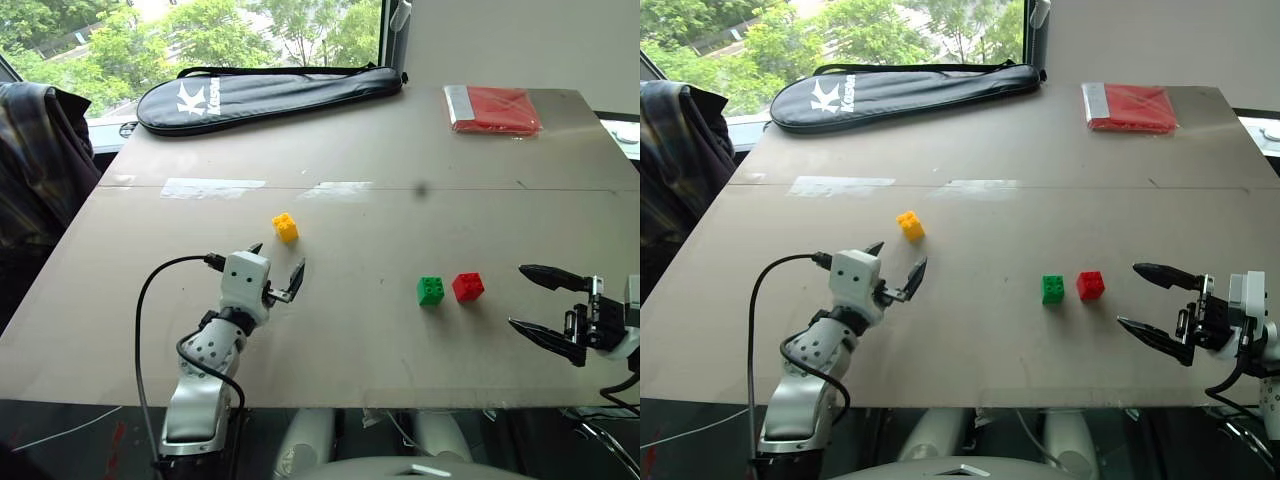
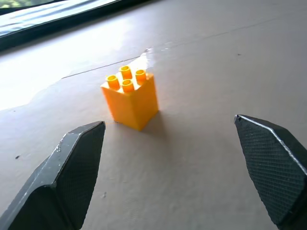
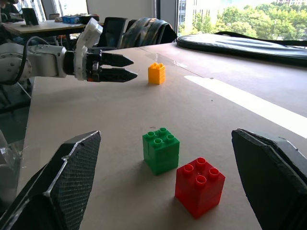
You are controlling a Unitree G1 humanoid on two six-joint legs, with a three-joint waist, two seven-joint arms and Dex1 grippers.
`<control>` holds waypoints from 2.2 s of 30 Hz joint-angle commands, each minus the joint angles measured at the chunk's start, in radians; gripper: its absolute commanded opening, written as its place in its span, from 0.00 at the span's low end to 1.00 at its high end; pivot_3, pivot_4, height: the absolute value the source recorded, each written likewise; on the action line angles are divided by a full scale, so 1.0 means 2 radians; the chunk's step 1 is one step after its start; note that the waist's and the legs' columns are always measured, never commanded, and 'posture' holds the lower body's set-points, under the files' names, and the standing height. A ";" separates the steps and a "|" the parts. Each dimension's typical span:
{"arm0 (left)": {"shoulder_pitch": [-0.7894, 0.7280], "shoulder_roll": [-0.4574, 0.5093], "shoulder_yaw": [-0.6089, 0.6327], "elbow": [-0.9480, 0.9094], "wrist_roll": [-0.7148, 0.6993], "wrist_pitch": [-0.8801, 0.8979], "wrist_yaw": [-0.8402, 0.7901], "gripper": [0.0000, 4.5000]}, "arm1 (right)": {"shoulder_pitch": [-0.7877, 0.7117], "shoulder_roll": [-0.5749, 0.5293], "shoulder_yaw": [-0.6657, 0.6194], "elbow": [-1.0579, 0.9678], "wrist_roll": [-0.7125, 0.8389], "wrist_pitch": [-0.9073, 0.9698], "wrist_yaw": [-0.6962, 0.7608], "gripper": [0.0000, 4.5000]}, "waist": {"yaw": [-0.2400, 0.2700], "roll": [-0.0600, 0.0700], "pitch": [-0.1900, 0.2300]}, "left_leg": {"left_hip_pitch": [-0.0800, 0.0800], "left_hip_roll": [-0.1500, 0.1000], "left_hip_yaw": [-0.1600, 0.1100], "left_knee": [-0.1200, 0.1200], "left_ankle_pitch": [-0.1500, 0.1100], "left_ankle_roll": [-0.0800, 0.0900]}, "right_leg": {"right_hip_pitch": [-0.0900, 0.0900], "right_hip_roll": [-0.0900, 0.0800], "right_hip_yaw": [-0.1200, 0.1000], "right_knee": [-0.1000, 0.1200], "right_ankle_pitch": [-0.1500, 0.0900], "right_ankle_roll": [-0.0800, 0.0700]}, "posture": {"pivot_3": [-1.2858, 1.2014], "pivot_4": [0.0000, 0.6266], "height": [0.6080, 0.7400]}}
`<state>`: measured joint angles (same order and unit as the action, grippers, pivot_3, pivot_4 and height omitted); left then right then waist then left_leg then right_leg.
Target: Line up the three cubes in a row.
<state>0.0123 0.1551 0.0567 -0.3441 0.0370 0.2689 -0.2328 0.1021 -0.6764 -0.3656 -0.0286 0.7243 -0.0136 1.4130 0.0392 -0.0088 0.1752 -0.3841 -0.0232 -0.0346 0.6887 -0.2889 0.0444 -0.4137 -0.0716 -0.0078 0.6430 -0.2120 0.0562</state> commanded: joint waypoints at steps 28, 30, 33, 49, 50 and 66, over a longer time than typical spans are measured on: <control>-0.131 -0.067 -0.030 0.189 0.044 0.024 0.141 0.48 | 0.005 0.018 -0.031 -0.044 0.019 0.009 -0.054 1.00 | 0.001 0.002 -0.002 | 0.001 -0.001 0.000 0.000 0.000 0.000 | 0.000 0.000 0.000 0.000 0.000 0.000 | 0.52 0.24 0.65; -0.131 -0.066 -0.029 0.190 0.044 0.027 0.145 0.28 | 0.006 0.017 -0.032 -0.045 0.019 0.009 -0.055 1.00 | 0.001 0.003 -0.002 | 0.001 -0.001 0.000 0.000 0.000 0.000 | 0.000 0.000 0.000 0.000 0.000 0.000 | 0.52 0.24 0.65; -0.131 -0.064 -0.026 0.192 0.040 0.027 0.146 0.28 | 0.004 0.017 -0.032 -0.044 0.018 0.009 -0.055 1.00 | 0.001 0.003 -0.003 | 0.001 -0.001 0.000 0.000 0.000 0.000 | 0.000 0.000 0.000 0.001 0.000 0.000 | 0.52 0.24 0.65; -0.149 0.117 -0.143 0.201 -0.095 -0.132 -0.338 0.28 | 0.001 0.016 -0.024 -0.044 0.008 0.012 -0.053 1.00 | 0.000 0.004 -0.003 | 0.000 -0.001 0.000 0.000 0.000 0.000 | 0.000 -0.001 0.000 0.000 -0.001 -0.002 | 0.52 0.24 0.65; -0.157 0.129 -0.158 0.207 -0.100 -0.150 -0.381 0.28 | 0.003 0.017 -0.025 -0.046 0.007 0.012 -0.053 1.00 | -0.001 0.004 -0.003 | -0.001 -0.001 0.000 0.000 0.000 0.000 | -0.001 -0.001 0.000 0.000 -0.001 -0.002 | 0.52 0.24 0.65; -0.318 0.102 -0.209 0.436 -0.078 -0.248 -0.548 0.28 | 0.043 0.029 -0.037 -0.071 0.002 -0.006 -0.066 1.00 | -0.007 0.003 -0.002 | -0.001 -0.001 0.000 0.000 0.000 0.000 | -0.001 0.001 0.000 0.000 0.000 0.000 | 0.52 0.24 0.65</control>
<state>-0.6165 0.3616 -0.3540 0.5072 -0.1280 -0.2069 -1.2999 0.1818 -0.6212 -0.4089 -0.1377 0.7225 -0.0068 1.2886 0.0251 -0.0026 0.1706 -0.3856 -0.0245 -0.0337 0.6886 -0.2889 0.0451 -0.4149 -0.0703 -0.0079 0.6428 -0.2113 0.0559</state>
